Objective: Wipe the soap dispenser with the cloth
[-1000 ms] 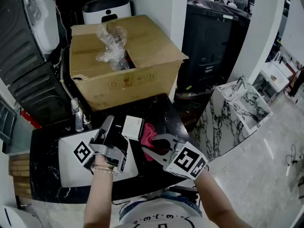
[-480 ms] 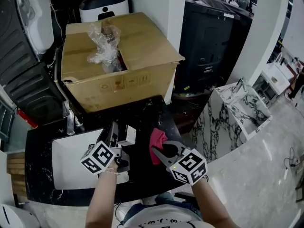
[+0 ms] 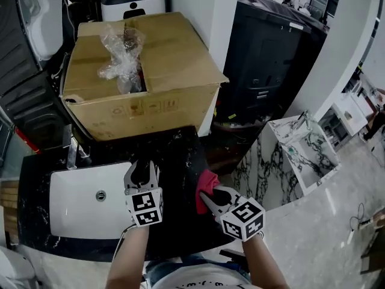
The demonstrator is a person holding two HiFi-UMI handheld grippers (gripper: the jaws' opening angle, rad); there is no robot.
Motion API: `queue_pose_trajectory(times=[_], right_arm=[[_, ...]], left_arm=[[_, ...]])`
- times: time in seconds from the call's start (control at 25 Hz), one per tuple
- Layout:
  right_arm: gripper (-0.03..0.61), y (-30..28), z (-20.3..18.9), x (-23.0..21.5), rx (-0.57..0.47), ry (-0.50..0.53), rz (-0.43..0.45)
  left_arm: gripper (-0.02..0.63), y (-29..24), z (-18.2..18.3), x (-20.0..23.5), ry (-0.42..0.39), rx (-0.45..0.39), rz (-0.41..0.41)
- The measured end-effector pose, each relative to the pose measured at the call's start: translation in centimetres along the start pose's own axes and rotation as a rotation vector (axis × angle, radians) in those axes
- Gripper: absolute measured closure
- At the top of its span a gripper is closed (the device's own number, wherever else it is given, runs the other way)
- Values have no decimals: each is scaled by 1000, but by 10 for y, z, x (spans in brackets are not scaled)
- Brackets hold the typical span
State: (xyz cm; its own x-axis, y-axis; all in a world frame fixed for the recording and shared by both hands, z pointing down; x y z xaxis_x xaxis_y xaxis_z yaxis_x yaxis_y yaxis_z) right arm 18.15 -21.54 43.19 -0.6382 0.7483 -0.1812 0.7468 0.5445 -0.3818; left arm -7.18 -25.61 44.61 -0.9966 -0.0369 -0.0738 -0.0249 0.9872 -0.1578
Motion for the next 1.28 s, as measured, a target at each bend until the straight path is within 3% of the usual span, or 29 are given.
queue_pose_trajectory(times=[0.12,0.28,0.4,0.48,0.52,0.56,0.6,0.8,1.0,1.12,1.28], right_arm=[[523,3,-4,-12,-7,-24,15],[523,0,-6,-19,-13,-39,60],[523,-2,-6,-22,-27,-48,87],[523,-2,-6,-22,-45,-60,101],[523,-2,-5,-22,-56,-65,107],[523,-1,-4,-22,-67,-70,113],[523,-1,-3,-22,-78,-73,119],[523,2,4,-20,-121,-97,66],[523,11,17,0,-187,-80,-49],[523,22,23,21,-249,-42,-84],[525,41,25,58,-318,-51,-131]], left_arm=[[505,-6,0,-8,-34,-2,103],[503,-19,1,-10,-14,10,254],[503,-31,1,-8,-2,20,308],[504,-34,1,-6,9,34,312],[472,-32,1,-5,10,39,313],[368,-28,3,-4,9,36,308],[326,-22,6,-4,7,25,296],[251,24,11,0,56,-32,194],[239,89,2,30,113,-14,156],[239,131,-6,49,127,4,168],[251,189,-8,62,143,-18,125]])
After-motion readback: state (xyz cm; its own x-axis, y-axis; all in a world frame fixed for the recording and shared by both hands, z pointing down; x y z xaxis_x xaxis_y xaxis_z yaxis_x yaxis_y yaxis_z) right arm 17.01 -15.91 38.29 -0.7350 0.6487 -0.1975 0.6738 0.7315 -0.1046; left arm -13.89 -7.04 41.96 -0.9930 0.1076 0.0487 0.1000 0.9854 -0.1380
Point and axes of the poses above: the fingertips, and each gripper's own axes: y backward along the fingers, x to its left, z out of its top, the point moved 10 cm from there along y, backward along the fingers, and after that the axes turned 1 degree about z, right-handed, at the moved point
